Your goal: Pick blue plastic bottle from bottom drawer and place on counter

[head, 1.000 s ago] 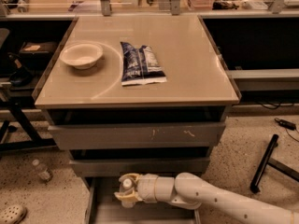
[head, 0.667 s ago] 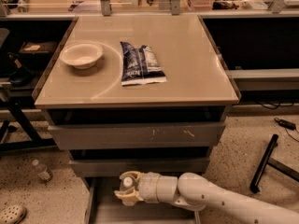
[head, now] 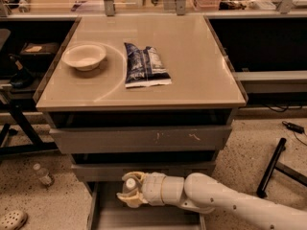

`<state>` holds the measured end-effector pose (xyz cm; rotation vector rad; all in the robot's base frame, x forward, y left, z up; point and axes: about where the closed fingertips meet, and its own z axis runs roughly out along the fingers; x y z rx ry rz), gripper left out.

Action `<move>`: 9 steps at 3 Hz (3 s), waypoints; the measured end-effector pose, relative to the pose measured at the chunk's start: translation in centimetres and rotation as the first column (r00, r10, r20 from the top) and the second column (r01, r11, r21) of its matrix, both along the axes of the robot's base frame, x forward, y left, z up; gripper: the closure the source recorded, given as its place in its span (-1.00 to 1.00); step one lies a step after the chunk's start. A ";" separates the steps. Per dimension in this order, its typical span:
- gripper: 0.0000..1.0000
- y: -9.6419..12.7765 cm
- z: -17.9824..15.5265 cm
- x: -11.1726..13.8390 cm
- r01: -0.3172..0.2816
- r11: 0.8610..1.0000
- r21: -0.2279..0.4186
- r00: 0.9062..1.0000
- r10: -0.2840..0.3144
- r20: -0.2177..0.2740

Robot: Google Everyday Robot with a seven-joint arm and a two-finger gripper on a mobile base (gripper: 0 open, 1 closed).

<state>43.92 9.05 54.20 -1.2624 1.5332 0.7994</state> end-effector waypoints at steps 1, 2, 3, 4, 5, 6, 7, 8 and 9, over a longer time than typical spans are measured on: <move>1.00 -0.3 2.6 -0.7 0.001 1.000 0.000 1.000 -0.001 0.017; 1.00 -0.9 6.5 -1.5 -0.003 1.000 0.017 0.999 0.003 0.045; 1.00 -1.4 11.1 -2.0 -0.019 1.000 0.006 0.996 0.018 0.091; 1.00 -1.4 11.4 -2.0 -0.017 1.000 0.007 0.996 0.016 0.085; 1.00 -3.4 14.3 -1.6 0.032 0.999 -0.013 0.995 -0.030 0.096; 1.00 -6.7 17.9 -1.6 0.109 0.992 -0.059 0.988 -0.102 0.116; 1.00 -10.5 21.6 -1.3 0.185 0.977 -0.101 0.976 -0.171 0.137; 1.00 -10.5 21.6 -1.3 0.185 0.977 -0.102 0.976 -0.171 0.136; 1.00 -12.8 23.2 0.0 0.224 0.970 -0.088 0.969 -0.213 0.122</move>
Offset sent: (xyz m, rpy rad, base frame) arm -0.0238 -0.0205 0.1151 0.0409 -0.0803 0.0011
